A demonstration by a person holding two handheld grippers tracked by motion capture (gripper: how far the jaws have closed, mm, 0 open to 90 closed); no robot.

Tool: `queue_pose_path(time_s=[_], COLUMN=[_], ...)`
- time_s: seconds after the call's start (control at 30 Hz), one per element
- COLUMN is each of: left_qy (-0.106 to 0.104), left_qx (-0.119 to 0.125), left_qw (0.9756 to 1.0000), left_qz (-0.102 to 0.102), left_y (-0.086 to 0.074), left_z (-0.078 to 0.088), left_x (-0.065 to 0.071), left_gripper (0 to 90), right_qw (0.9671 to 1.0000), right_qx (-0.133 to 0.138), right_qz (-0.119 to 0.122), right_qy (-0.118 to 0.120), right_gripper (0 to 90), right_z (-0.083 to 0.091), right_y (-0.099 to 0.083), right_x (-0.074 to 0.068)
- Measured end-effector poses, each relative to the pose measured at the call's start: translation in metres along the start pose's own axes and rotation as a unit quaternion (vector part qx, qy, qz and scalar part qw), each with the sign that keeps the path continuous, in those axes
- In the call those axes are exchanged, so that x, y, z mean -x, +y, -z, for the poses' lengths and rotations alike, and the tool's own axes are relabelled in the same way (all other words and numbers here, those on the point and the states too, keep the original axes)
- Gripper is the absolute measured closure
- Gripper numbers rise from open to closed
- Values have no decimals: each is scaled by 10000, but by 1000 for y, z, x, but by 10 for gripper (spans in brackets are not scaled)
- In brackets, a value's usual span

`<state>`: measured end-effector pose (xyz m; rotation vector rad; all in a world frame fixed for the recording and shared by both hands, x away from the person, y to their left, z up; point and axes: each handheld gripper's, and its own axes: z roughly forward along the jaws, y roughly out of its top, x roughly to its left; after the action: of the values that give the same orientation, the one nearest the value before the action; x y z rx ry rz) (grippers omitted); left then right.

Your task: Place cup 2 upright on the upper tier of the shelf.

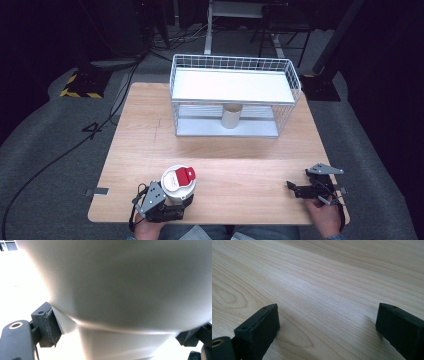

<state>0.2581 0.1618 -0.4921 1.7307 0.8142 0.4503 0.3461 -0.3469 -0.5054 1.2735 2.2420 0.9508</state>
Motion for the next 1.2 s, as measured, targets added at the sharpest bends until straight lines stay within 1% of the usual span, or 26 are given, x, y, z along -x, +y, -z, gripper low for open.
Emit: queue_pose_path(time_s=[0.07, 0.2, 0.4, 0.5, 0.53, 0.6, 0.77, 0.8, 0.97, 1.1, 1.13, 1.2], left_qy=[6, -42, -66, -61, -53, -41, -14, 7, 43, 54, 52, 41], left_qx=[-1, -12, 14, -3, -16, 18, 138, 153, 189, 221, 203, 204], left_qw=[10000, 10000, 10000, 10000, 10000, 10000, 9999, 9999, 9998, 9997, 9998, 9998], left_qz=[-30, 13, -57, 16, 71, 87, 77, 18, 1, -35, -77, -66], left_y=[1, 5, 14, 19, 22, 27, 42, 46, 61, 70, 72, 76], left_z=[-1, -2, 2, 4, 5, 7, 12, 14, 18, 20, 20, 20], left_x=[1, 4, 5, 5, 5, 4, 3, 3, 3, 4, 4, 5], left_gripper=[137, 137, 137, 137, 137, 137, 137, 137, 137, 137, 137, 137], right_qw=[10000, 10000, 10000, 10000, 10000, 10000, 10000, 10000, 10000, 10000, 10000, 10000], right_qx=[-5, -6, -3, 1, -3, -3, -9, -5, -14, -15, -14, -15], right_qz=[1, 0, 24, 18, 14, 27, 31, 31, 21, 20, 21, 20], right_qy=[-3, -2, 23, 31, 29, 41, 29, 35, 17, 16, 17, 17], right_gripper=[53, 53, 53, 53, 53, 53, 50, 49, 47, 47, 47, 46], right_z=[0, 0, -1, -1, -1, -1, -2, -2, -2, -2, -2, -2], right_y=[0, 0, 1, 1, 1, 1, 2, 2, 2, 2, 2, 2], right_x=[0, 0, 0, 0, 0, 0, 0, 0, 0, 0, 0, 0])
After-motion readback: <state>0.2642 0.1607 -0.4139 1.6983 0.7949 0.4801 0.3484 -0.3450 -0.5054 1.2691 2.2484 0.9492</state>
